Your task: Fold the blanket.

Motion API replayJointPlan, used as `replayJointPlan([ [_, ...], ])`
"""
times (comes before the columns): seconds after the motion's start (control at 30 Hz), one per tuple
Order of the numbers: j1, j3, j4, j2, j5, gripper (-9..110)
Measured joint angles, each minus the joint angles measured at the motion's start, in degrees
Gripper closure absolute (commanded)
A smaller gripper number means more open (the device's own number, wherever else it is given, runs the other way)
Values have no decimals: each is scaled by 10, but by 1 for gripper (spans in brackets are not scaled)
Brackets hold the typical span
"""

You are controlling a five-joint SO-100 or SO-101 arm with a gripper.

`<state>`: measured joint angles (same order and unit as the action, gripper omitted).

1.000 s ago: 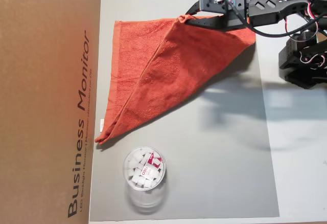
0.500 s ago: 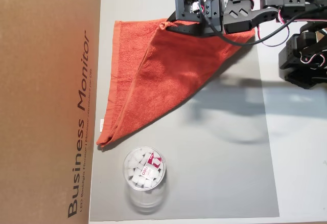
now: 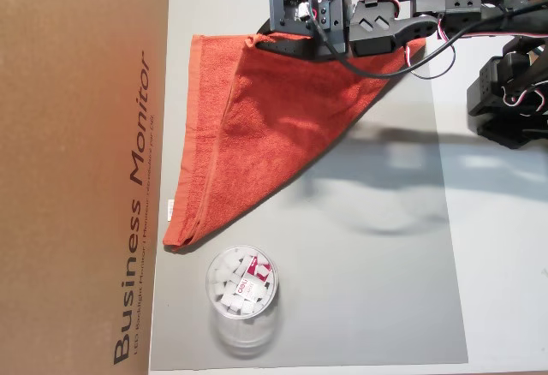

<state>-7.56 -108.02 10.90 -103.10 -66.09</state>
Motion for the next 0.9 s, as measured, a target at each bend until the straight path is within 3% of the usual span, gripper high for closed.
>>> replayJointPlan([
  [0.9,-75,216,-1,232,-2,102],
])
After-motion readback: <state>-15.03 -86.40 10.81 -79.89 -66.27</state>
